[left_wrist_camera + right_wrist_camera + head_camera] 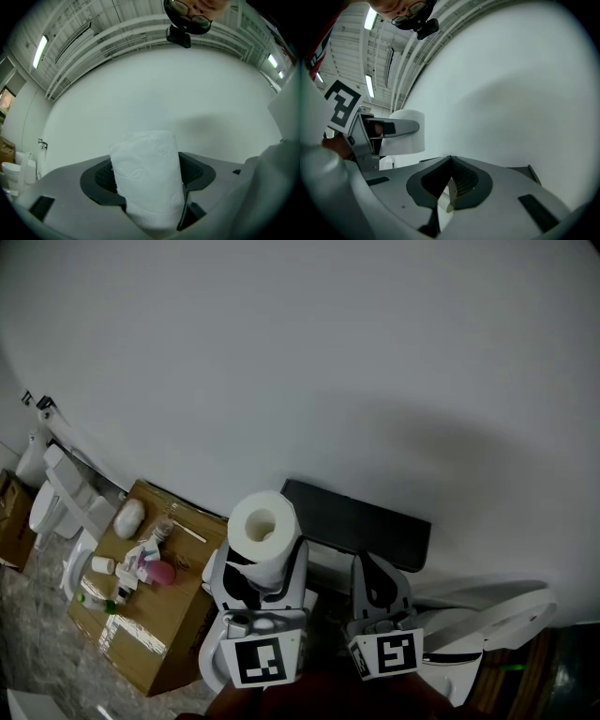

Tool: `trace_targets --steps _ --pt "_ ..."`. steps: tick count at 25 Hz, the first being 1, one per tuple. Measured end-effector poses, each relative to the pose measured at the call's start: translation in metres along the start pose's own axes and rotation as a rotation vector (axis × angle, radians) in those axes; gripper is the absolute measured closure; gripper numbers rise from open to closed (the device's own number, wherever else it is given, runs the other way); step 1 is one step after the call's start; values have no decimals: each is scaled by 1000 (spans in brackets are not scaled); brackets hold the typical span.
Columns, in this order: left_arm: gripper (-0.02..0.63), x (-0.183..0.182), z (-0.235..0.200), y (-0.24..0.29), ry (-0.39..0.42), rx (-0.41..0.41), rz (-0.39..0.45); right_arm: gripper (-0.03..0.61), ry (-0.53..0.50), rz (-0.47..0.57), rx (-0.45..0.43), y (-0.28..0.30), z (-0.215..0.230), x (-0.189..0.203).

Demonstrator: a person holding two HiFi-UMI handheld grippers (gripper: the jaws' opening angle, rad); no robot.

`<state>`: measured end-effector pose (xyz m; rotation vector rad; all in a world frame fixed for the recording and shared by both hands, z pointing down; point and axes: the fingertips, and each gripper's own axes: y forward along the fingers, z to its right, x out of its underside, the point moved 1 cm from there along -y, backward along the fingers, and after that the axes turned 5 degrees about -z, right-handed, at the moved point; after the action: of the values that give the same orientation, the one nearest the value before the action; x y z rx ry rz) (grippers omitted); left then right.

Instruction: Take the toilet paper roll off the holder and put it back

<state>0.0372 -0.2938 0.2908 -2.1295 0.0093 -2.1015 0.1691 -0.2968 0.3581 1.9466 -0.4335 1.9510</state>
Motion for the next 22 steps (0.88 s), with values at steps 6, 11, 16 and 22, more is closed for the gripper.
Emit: trace_targets --steps 6,11,16,22 --pt "224 -14 6 30 15 25 66 563 -6 -5 20 -4 5 2" --pt "224 -10 16 53 6 40 88 563 -5 -7 46 -8 15 3" --pt "224 15 25 67 -2 45 40 563 -1 -12 58 -12 17 5" --pt "224 36 31 75 -33 52 0 563 3 -18 58 -12 18 7"
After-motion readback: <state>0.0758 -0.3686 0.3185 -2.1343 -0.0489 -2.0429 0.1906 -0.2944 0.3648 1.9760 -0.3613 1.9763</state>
